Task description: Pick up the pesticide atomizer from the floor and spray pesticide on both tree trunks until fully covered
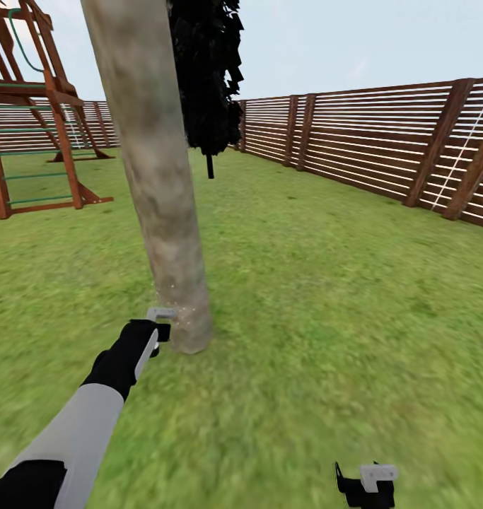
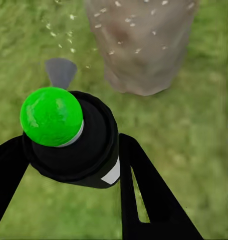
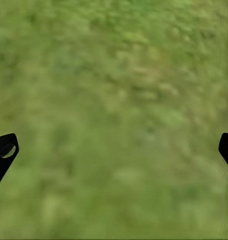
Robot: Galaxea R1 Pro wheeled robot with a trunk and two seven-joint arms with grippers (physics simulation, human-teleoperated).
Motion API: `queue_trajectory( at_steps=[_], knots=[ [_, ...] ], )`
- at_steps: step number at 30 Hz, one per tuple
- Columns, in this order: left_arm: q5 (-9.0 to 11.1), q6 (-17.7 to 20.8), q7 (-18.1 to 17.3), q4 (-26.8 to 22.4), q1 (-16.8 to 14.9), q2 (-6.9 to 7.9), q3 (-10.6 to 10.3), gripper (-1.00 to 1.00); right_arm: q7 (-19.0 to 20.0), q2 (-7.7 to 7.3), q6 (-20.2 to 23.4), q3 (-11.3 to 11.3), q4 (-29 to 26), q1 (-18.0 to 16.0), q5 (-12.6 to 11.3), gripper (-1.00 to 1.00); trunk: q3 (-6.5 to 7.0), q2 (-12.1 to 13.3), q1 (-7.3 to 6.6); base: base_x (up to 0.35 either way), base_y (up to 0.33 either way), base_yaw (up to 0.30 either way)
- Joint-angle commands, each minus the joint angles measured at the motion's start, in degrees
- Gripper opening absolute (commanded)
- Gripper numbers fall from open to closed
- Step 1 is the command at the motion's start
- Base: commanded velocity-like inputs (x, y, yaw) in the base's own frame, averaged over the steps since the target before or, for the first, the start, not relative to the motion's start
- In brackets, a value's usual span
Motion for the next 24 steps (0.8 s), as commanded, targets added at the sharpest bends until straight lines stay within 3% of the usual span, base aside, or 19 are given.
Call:
queue_trajectory(
  at_steps=[1, 6, 9, 11, 13, 17, 18, 24],
  knots=[
    [-0.1, 0.0, 0.1, 0.0, 0.0, -0.05, 0.0, -1.00, 0.0, 0.00, 0.0, 0.0, 0.0, 0.0, 0.0, 1.00, 0.00, 0.0, 0.00, 0.136, -0.269, 0.000],
    [0.2, -0.1, 0.0, 0.8, 0.1, -1.04, 0.5, -1.00, 0.0, 0.00, 0.0, 0.0, -0.1, 0.0, 0.0, 1.00, 0.00, 0.0, 0.00, 0.157, -0.258, 0.000],
    [-0.1, -0.1, 0.1, 1.3, 0.6, 2.77, 0.7, -1.00, 0.0, 0.00, 0.0, 0.0, -0.1, 0.0, 0.0, 1.00, 0.00, 0.0, 0.00, 0.184, -0.235, 0.043],
    [0.0, -0.1, 0.0, 2.0, 0.7, 4.15, 0.7, -1.00, 0.0, 0.00, 0.0, 0.0, -0.1, 0.0, 0.0, 1.00, 0.00, 0.0, 0.00, 0.185, -0.234, 0.206],
    [0.0, -0.2, 0.0, 3.8, 0.8, 3.62, 0.5, -1.00, 0.0, 0.00, 0.0, 0.0, 0.0, 0.0, 0.0, 1.00, 0.00, 0.0, 0.00, 0.185, -0.233, 0.264],
    [0.0, -0.3, -0.1, 5.1, 0.8, 0.28, 0.5, -1.00, 0.0, 0.00, 0.0, 0.0, -0.1, 0.0, 0.0, 1.00, 0.00, 0.0, 0.00, 0.185, -0.233, 0.276],
    [0.0, -0.3, -0.1, 5.1, 0.8, 0.05, 0.5, -1.00, 0.0, 0.00, 0.0, 0.0, -0.1, 0.0, 0.0, 1.00, 0.00, 0.0, 0.00, 0.185, -0.233, 0.278],
    [-0.2, -0.7, 0.1, 5.7, 1.7, 1.31, 0.6, -1.00, 0.0, 0.00, 0.0, 0.0, 0.0, 0.0, 0.0, 1.00, 0.00, 0.0, 0.00, 0.104, -0.251, 0.214]
  ],
)
